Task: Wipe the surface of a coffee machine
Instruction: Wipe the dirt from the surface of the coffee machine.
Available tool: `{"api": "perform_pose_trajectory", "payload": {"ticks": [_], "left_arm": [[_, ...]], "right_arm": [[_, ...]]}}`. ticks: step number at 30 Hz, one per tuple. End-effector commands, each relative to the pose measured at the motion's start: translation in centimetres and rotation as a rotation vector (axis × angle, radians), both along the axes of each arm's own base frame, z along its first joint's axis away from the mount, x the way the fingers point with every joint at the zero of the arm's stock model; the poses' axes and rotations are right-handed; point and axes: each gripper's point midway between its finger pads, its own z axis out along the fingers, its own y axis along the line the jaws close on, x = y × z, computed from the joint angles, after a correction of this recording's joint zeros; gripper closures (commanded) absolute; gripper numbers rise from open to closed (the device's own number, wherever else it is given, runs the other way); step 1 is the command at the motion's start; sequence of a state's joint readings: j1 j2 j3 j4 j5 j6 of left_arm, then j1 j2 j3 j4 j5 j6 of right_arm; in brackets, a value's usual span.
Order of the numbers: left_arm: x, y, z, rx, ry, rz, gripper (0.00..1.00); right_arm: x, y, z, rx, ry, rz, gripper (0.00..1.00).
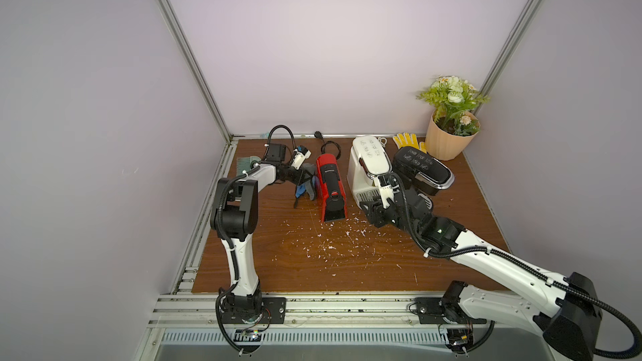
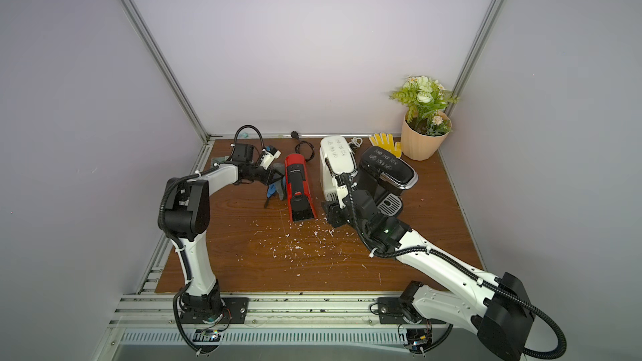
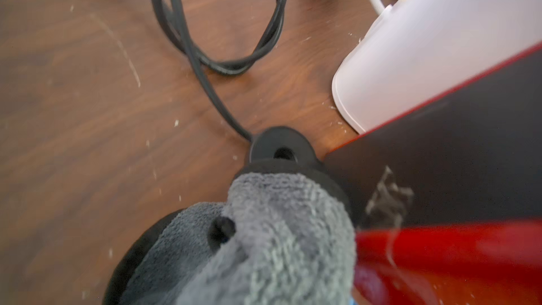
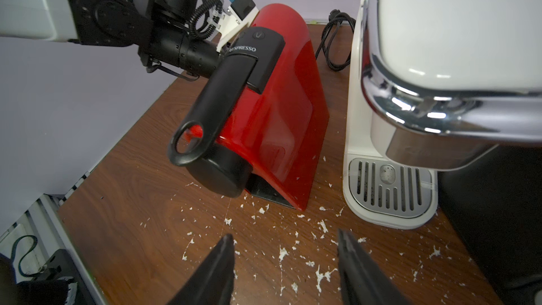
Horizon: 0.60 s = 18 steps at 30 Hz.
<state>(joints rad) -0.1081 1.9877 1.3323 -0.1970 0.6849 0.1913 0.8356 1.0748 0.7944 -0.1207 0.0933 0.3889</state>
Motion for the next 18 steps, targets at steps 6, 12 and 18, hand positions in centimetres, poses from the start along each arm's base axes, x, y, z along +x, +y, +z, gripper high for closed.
{"api": "perform_pose_trajectory", "payload": {"ticks": [6, 12, 18], "left_arm": [[-2.2, 3.2, 5.9, 0.012, -0.11, 0.311, 1.0], [-6.0, 5.2, 9.7, -0.004, -0.19, 0.43, 1.0], [-10.6, 5.4, 12.2, -0.069, -0.216, 0.473, 1.0]], "right_arm": [[0.0, -1.9, 1.3, 0.025, -0.041, -0.077, 0.41], [-0.1, -3.6, 1.5, 0.01, -0.061, -0.129, 0.41], [-0.4, -4.6, 1.2, 0.023, -0.066, -0.162, 0.41]]}}
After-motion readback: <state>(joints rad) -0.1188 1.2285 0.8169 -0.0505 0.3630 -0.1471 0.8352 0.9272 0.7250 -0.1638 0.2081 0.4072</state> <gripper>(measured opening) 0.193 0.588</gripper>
